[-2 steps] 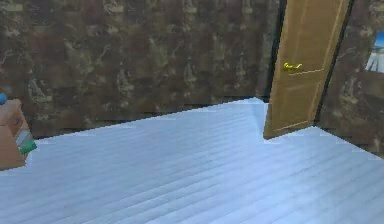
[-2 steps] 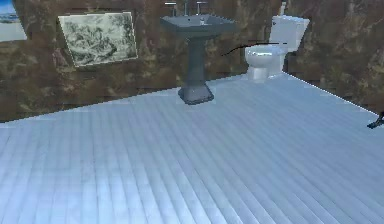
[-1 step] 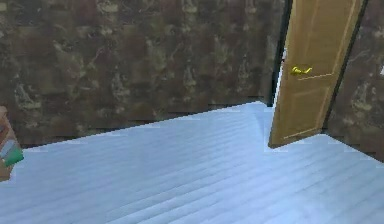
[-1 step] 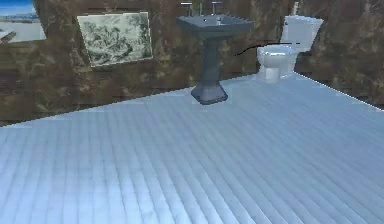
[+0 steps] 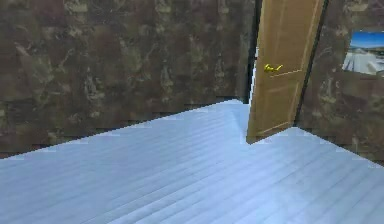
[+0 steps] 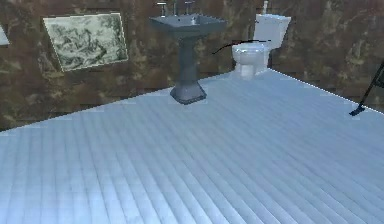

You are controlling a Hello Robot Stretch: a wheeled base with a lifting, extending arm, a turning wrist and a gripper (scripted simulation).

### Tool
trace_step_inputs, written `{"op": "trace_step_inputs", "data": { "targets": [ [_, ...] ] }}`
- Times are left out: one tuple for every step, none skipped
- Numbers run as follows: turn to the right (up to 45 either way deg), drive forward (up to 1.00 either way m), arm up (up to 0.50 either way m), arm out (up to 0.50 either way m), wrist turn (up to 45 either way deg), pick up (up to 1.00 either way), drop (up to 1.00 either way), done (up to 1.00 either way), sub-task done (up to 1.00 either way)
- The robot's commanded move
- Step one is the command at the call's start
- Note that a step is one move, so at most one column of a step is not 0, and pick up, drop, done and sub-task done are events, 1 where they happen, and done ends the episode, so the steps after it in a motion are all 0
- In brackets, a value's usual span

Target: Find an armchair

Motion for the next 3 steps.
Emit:
{"op": "trace_step_inputs", "data": {
  "targets": [
    [0.0,1.0,0.0,0.0,0.0,0.0,0.0,0.0,0.0],
    [0.0,1.0,0.0,0.0,0.0,0.0,0.0,0.0,0.0],
    [0.0,0.25,0.0,0.0,0.0,0.0,0.0,0.0,0.0]
  ]
}}
